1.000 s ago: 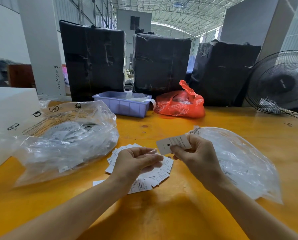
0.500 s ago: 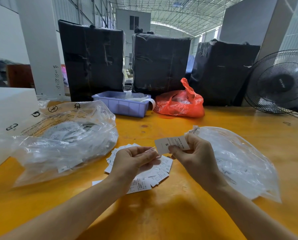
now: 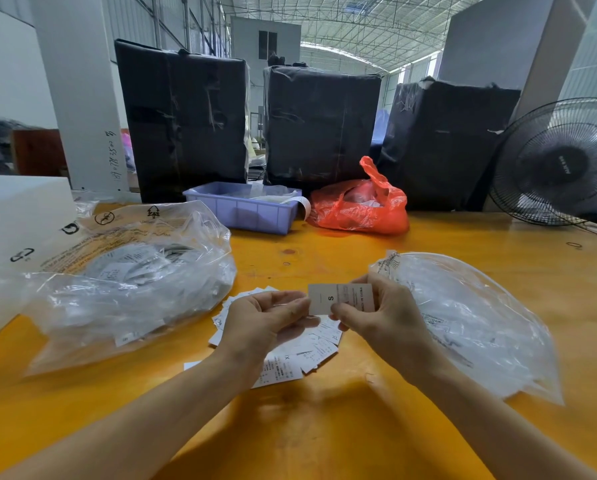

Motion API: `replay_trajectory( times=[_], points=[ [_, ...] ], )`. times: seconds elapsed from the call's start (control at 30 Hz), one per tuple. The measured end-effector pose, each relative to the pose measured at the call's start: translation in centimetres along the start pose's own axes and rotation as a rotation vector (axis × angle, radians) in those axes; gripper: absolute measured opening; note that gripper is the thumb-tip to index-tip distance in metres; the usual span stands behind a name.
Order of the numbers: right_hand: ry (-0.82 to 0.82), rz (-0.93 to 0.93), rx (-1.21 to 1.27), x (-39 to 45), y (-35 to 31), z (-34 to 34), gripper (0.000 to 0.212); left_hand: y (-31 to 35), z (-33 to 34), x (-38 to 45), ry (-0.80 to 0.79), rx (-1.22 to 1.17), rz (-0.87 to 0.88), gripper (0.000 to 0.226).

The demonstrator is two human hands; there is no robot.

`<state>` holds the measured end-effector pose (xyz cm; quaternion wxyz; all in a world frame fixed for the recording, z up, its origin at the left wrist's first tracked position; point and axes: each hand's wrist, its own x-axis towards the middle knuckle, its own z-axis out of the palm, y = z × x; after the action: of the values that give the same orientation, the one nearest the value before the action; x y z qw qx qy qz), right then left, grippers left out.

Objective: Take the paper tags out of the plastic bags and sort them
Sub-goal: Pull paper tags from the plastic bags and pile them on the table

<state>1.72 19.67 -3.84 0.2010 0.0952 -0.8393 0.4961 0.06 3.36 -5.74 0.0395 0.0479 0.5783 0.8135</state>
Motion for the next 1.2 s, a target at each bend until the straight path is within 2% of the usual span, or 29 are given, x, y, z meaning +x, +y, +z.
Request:
replay_trajectory(
  times=[0.2, 0.37, 0.47, 0.57, 0.63, 0.7, 0.87, 0.93, 1.0, 1.07, 1.2],
  points=[
    [-0.123, -0.007, -0.057, -0.1, 0.1, -0.1, 0.022, -0.4, 0.1, -0.2, -0.01, 0.045, -0.005, 0.044],
    [-0.151, -0.008, -0.102, 0.1, 0.6, 0.0, 0.005, -0.3, 0.2, -0.2, -0.028, 0.048, -0.006, 0.045],
    [-0.192, 0.033, -0.079, 0.1, 0.7, -0.1, 0.003, -0.3, 0.2, -0.2, -0.031, 0.062, -0.011, 0.037],
    [-0.207, 0.086, 0.058, 0.0, 0.7, -0.3, 0.018, -0.5, 0.1, -0.3, -0.053, 0.108, -0.007, 0.024],
    [-0.193, 0.115, 0.128, 0.0, 0.7, -0.2, 0.014, -0.5, 0.1, -0.4, -0.06, 0.128, -0.006, 0.022],
    [-0.192, 0.099, 0.088, 0.0, 0.6, -0.1, 0.008, -0.5, 0.2, -0.4, -0.056, 0.137, -0.004, 0.019],
    [-0.288, 0.102, -0.005, -0.3, 0.0, 0.3, 0.026, -0.5, 0.4, -0.5, -0.035, 0.123, -0.023, 0.019],
    [-0.32, 0.084, -0.022, -0.6, -0.3, 0.6, 0.025, -0.6, 0.4, -0.5, -0.029, 0.158, -0.016, 0.021],
    [-0.299, 0.083, 0.051, -0.8, -0.4, 0.7, 0.017, -0.8, 0.4, -0.5, 0.001, 0.219, -0.008, 0.021],
    [-0.253, 0.102, 0.094, -0.7, -0.3, 0.7, 0.027, -0.8, 0.4, -0.4, 0.024, 0.231, -0.019, 0.02],
    [-0.219, 0.102, 0.084, -0.6, 0.1, 0.7, 0.014, -0.7, 0.2, -0.3, 0.027, 0.18, -0.054, 0.01]
  ],
)
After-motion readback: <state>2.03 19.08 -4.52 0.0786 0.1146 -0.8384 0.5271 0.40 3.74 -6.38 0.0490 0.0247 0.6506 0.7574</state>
